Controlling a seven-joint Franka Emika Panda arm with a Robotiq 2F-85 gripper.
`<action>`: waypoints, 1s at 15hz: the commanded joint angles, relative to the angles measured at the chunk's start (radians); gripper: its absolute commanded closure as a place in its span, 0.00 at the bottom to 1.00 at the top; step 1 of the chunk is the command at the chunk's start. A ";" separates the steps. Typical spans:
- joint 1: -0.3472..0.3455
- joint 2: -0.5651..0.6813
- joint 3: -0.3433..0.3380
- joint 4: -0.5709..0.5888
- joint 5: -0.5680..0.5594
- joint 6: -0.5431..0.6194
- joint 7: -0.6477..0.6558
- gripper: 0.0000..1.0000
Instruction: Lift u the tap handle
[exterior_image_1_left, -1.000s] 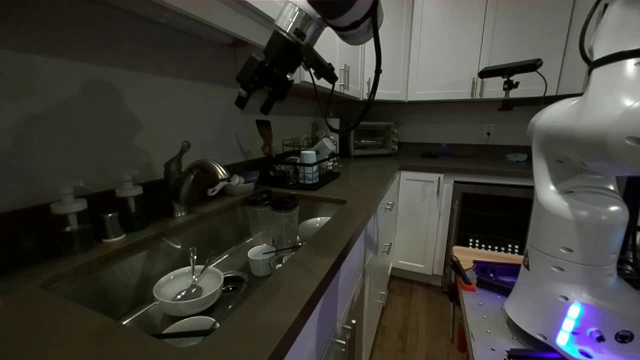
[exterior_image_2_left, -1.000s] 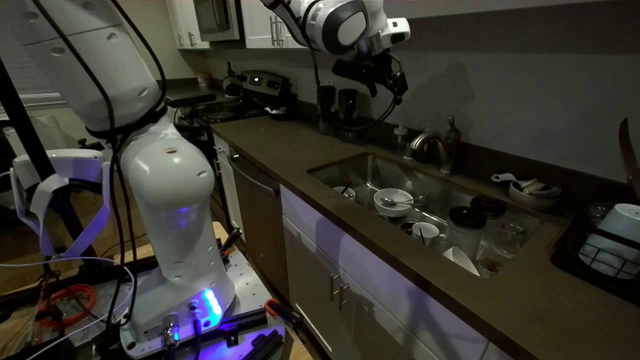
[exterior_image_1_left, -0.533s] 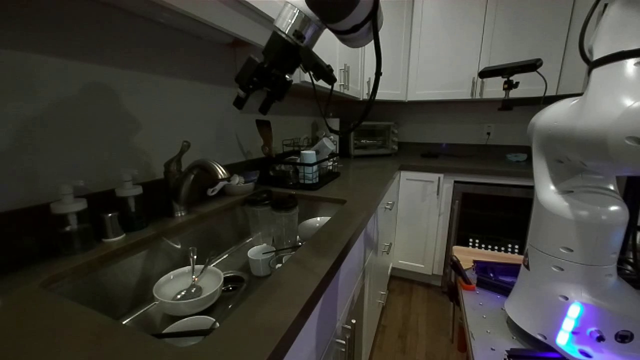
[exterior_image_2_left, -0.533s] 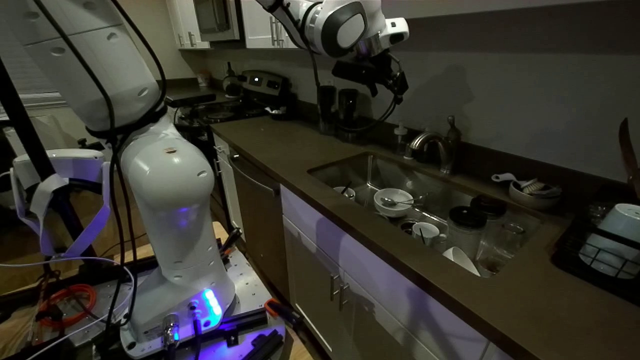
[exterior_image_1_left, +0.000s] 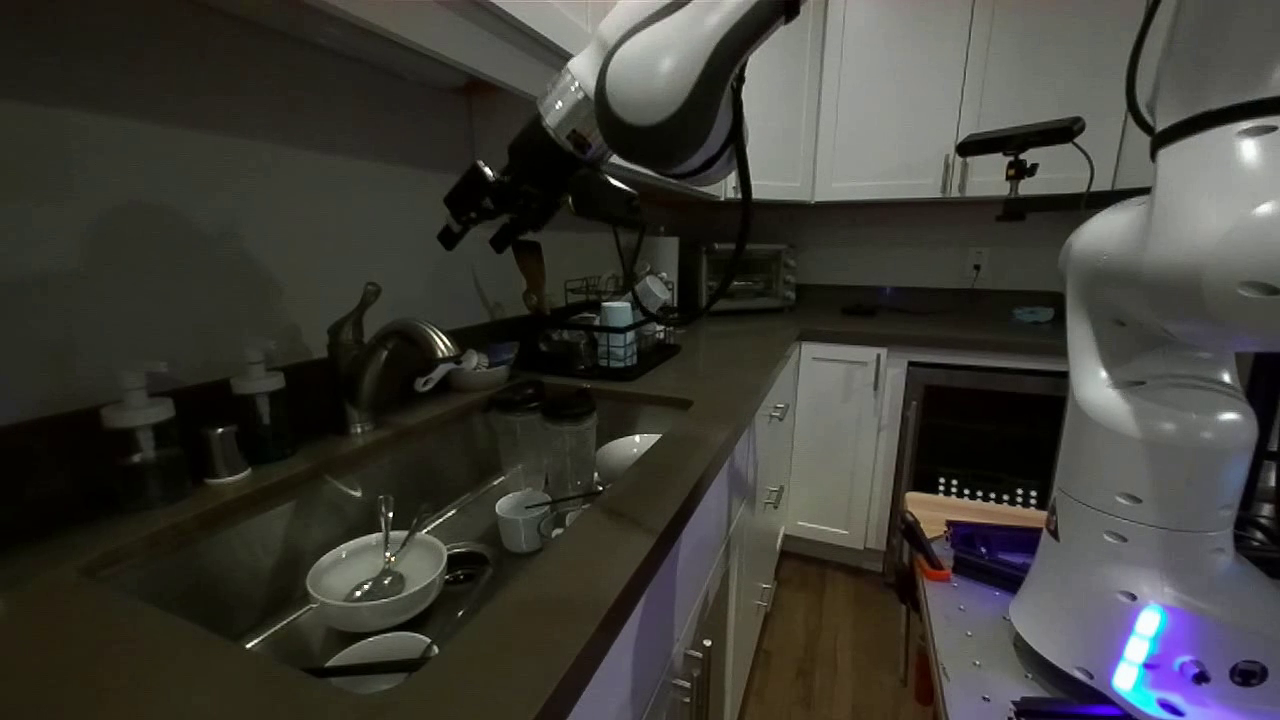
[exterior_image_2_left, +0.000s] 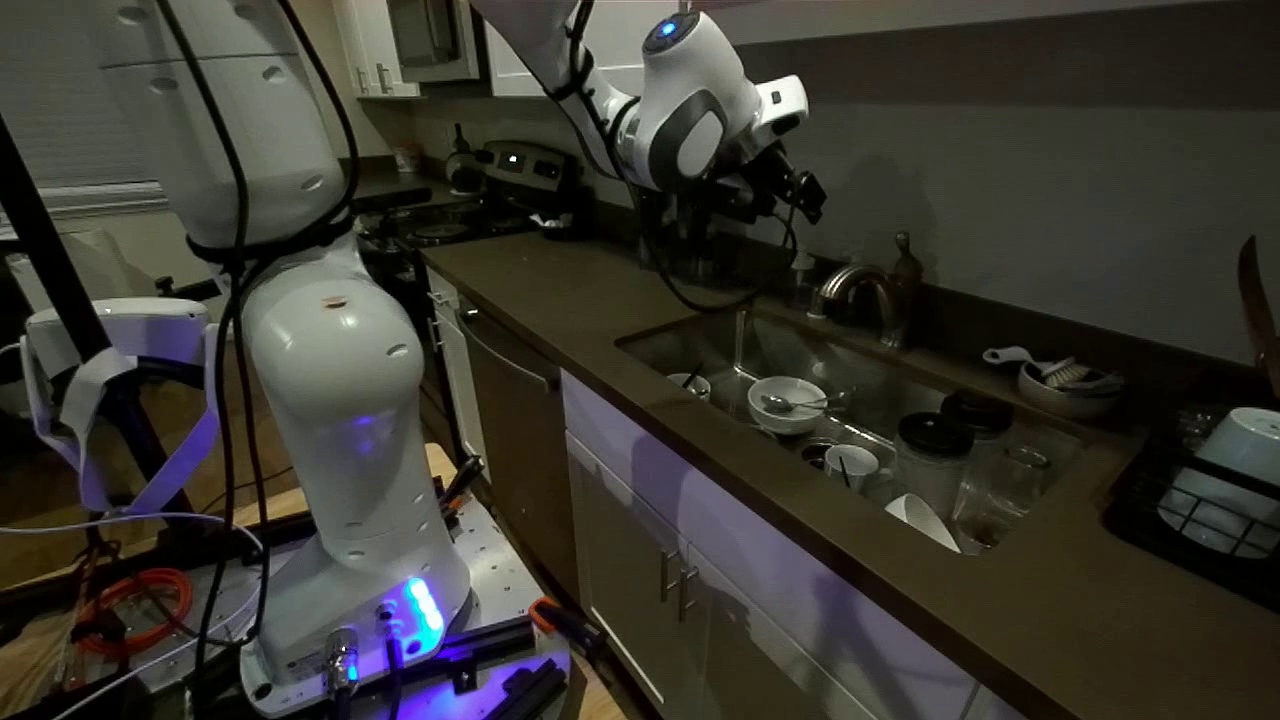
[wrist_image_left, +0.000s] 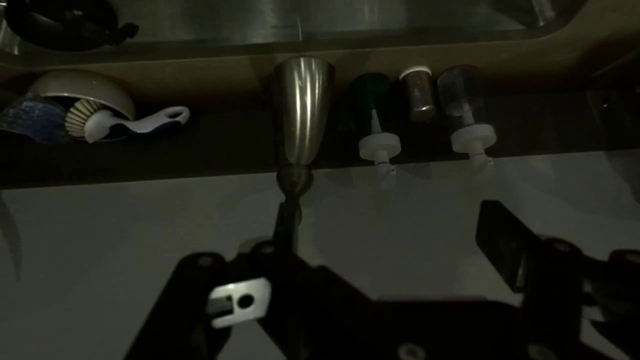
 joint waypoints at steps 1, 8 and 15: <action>-0.071 0.107 0.028 0.054 -0.034 0.113 0.034 0.40; 0.050 0.254 -0.086 0.193 -0.002 0.148 0.000 0.86; 0.392 0.447 -0.341 0.322 0.101 0.179 0.010 0.97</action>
